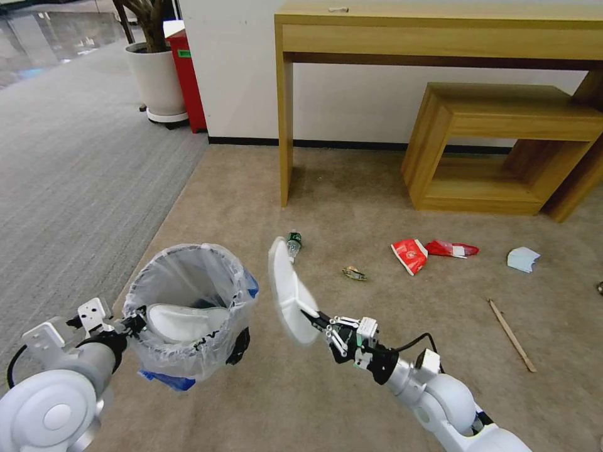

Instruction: Pick up the trash bin and place the garbage on the floor into it.

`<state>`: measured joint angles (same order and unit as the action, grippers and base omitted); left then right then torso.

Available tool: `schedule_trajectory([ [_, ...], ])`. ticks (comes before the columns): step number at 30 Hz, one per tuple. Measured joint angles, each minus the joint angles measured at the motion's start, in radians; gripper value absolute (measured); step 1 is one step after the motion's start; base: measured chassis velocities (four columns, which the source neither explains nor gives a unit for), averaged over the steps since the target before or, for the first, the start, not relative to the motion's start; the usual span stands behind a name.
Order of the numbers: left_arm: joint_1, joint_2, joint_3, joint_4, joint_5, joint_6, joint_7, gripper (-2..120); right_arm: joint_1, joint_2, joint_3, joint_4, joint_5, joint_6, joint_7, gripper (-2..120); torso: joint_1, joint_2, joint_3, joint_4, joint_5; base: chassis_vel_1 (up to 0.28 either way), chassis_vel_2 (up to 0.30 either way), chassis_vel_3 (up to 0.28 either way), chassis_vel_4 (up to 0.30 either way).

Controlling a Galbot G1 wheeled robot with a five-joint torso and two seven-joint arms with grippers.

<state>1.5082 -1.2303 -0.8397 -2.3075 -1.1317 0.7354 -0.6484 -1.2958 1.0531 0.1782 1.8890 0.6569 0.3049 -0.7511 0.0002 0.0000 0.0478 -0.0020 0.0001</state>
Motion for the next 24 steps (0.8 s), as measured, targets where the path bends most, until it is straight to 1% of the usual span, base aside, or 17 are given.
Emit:
schedule_trajectory([
  [2, 0.003, 0.003, 0.008, 0.005, 0.005, 0.0, 0.002, 0, 0.008, 0.003, -0.002, 0.004, 0.019, 0.001, -0.01, 0, 0.0, 0.0, 0.0, 0.0001, -0.0001, 0.0, 0.0, 0.0, 0.0],
  [5, 0.015, 0.012, 0.053, 0.01, 0.006, 0.0, 0.003, 0, 0.048, 0.015, -0.017, 0.012, 0.084, 0.0, -0.023, 0, 0.0, 0.0, 0.0, 0.0001, -0.0001, 0.0, 0.0, 0.0, 0.0],
  [6, 0.015, 0.012, 0.053, 0.01, 0.006, 0.0, 0.003, 0, 0.048, 0.015, -0.017, 0.012, 0.084, 0.0, -0.023, 0, 0.0, 0.0, 0.0, 0.0001, -0.0001, 0.0, 0.0, 0.0, 0.0],
  [9, 0.02, 0.023, 0.12, 0.006, 0.003, 0.0, 0.003, 0, 0.102, 0.015, -0.045, 0.008, 0.152, -0.009, -0.036, 0, 0.0, 0.0, 0.0, 0.0, -0.0002, 0.0, 0.0, 0.0, 0.0],
  [10, 0.02, 0.023, 0.12, 0.006, 0.003, 0.0, 0.003, 0, 0.102, 0.015, -0.045, 0.008, 0.152, -0.009, -0.036, 0, 0.0, 0.0, 0.0, 0.0, -0.0002, 0.0, 0.0, 0.0, 0.0],
  [12, 0.018, 0.026, 0.173, -0.005, 0.002, 0.0, 0.0, 0, 0.14, 0.019, -0.079, -0.007, 0.179, -0.009, -0.042, 0, 0.0, 0.0, 0.0, 0.0001, -0.0002, 0.0, 0.0, 0.0, 0.0],
  [13, 0.018, 0.026, 0.173, -0.005, 0.002, 0.0, 0.0, 0, 0.14, 0.019, -0.079, -0.007, 0.179, -0.009, -0.042, 0, 0.0, 0.0, 0.0, 0.0001, -0.0002, 0.0, 0.0, 0.0, 0.0],
  [17, 0.009, 0.021, 0.23, -0.029, 0.002, 0.0, -0.003, 0, 0.179, 0.043, -0.143, -0.049, 0.172, -0.007, -0.061, 0, 0.0, 0.0, 0.0, 0.0001, -0.0001, 0.0, 0.0, 0.0, 0.0],
  [24, 0.003, 0.025, 0.244, -0.046, 0.0, 0.0, -0.005, 0, 0.218, 0.056, -0.194, -0.095, 0.134, -0.021, -0.068, 0, 0.0, 0.0, 0.0, 0.0001, -0.0001, 0.0, 0.0, 0.0, 0.0],
])
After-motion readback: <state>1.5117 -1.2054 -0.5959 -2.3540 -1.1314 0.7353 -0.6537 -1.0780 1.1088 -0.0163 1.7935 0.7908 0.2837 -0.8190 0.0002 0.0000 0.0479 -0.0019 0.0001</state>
